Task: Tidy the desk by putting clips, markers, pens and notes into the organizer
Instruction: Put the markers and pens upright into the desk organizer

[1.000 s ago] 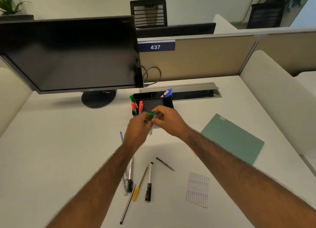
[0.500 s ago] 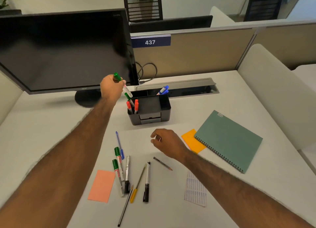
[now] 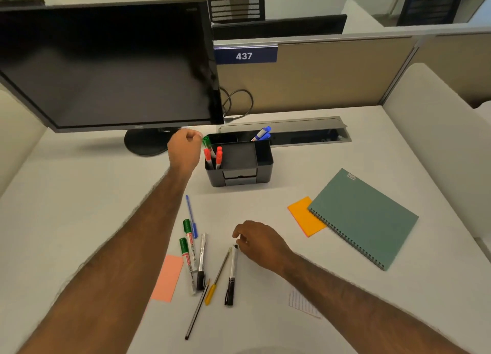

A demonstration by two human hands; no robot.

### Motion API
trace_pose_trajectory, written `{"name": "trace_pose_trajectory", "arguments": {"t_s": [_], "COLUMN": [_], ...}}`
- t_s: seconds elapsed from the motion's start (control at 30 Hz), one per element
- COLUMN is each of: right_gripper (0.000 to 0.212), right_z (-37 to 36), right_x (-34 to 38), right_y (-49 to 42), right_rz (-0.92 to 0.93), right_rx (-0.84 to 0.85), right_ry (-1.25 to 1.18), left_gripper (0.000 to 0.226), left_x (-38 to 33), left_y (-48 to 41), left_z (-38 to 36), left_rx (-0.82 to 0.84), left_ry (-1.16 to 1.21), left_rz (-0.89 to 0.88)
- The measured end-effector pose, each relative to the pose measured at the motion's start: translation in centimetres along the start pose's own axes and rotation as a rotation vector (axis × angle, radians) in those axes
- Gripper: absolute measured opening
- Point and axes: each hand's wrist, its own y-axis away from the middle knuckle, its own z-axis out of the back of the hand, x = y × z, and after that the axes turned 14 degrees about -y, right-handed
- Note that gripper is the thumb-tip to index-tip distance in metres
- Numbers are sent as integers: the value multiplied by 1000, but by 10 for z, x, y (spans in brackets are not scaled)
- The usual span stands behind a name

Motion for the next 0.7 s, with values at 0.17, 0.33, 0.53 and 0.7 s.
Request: {"name": "trace_pose_trajectory", "arguments": {"t_s": [0.17,0.33,0.53,0.7], "right_gripper": [23,20,29,47], "right_z": [-37,-72,-102,-103], "right_x": [30,62,89,93], "right_y": [1,-9,-27,-44], "right_rz": [195,376,110,-158], "right_rx": [185,267,212,154], "right_ry": [161,267,260,175], "left_gripper": [24,37,32,29], "left_x": [56,113,146,153], "left_y": [61,113,127,129], "left_z": [6,21,44,50], "left_rx": [-3,32,81,147], "left_ry": [141,177,103,61], "left_rz": [141,252,264,287]}}
